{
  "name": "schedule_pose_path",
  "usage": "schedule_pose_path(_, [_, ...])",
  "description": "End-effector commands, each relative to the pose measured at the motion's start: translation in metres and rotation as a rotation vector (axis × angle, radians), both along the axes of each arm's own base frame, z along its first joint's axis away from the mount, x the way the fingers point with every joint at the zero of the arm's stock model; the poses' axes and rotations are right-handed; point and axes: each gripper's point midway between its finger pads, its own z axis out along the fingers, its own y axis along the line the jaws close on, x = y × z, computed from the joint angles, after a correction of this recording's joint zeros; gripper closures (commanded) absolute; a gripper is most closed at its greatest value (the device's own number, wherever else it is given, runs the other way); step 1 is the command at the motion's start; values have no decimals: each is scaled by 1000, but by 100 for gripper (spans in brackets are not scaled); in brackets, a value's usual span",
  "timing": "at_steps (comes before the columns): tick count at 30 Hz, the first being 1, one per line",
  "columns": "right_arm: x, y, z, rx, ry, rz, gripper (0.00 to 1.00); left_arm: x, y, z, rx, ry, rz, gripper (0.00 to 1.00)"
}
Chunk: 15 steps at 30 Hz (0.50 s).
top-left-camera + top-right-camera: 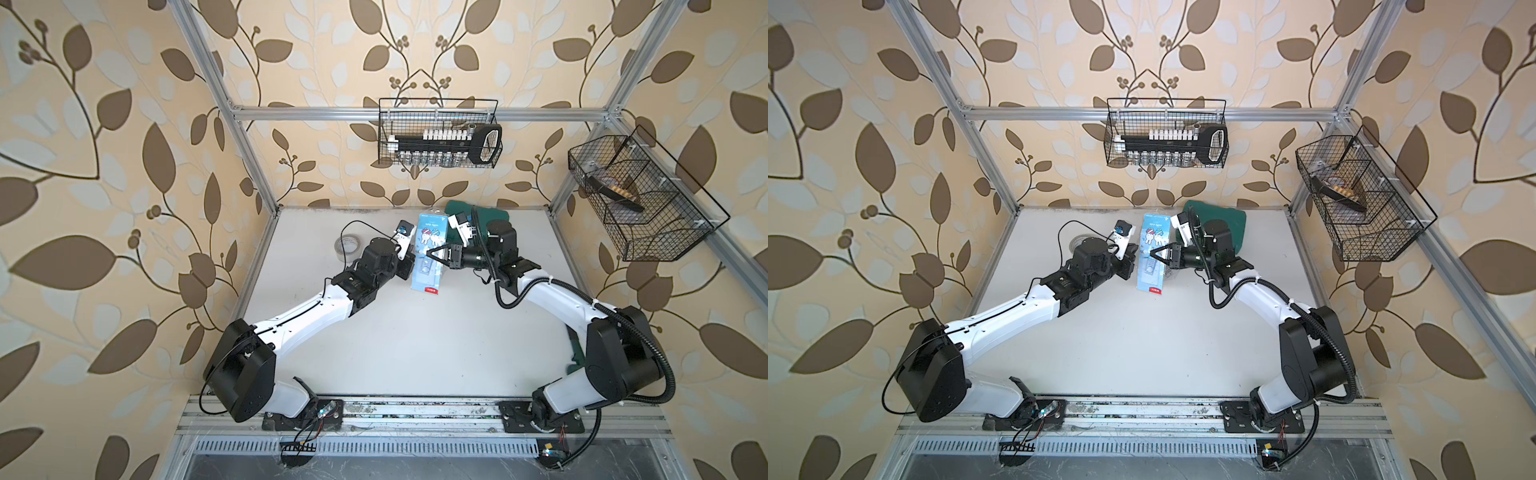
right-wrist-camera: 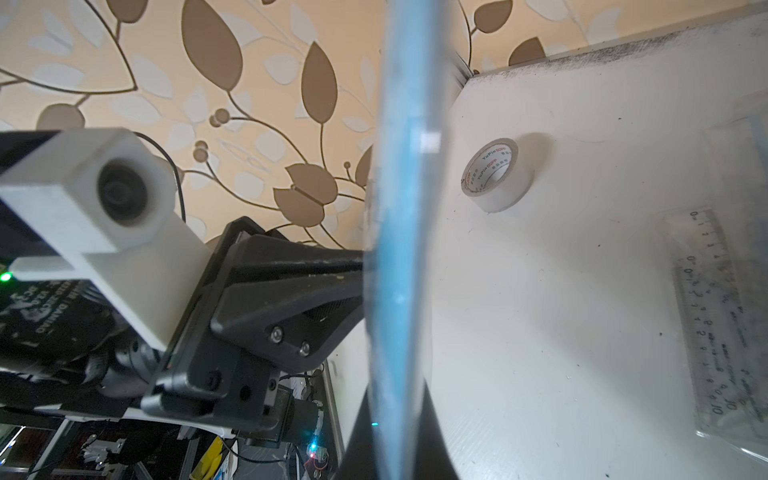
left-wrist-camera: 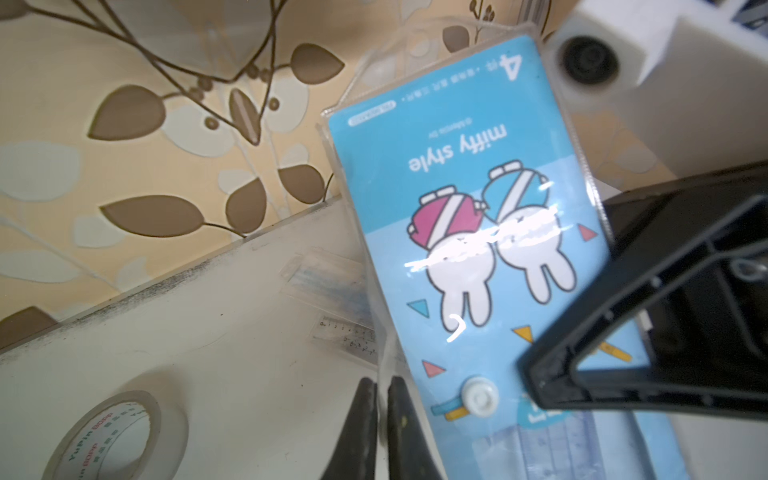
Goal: Open the ruler set and take out the ruler
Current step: Open the ruler set bag.
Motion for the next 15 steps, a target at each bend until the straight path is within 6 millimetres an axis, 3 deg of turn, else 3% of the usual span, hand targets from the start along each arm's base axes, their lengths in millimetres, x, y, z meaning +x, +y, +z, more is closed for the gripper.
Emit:
schedule_pose_path(1, [-5,3,29,28,-78,31,100,-11,-12,19,-33,4,-94,88])
schedule_pose_path(15, [-5,0,39,35,-97,27,100,-7,-9,2,6,94,-81,100])
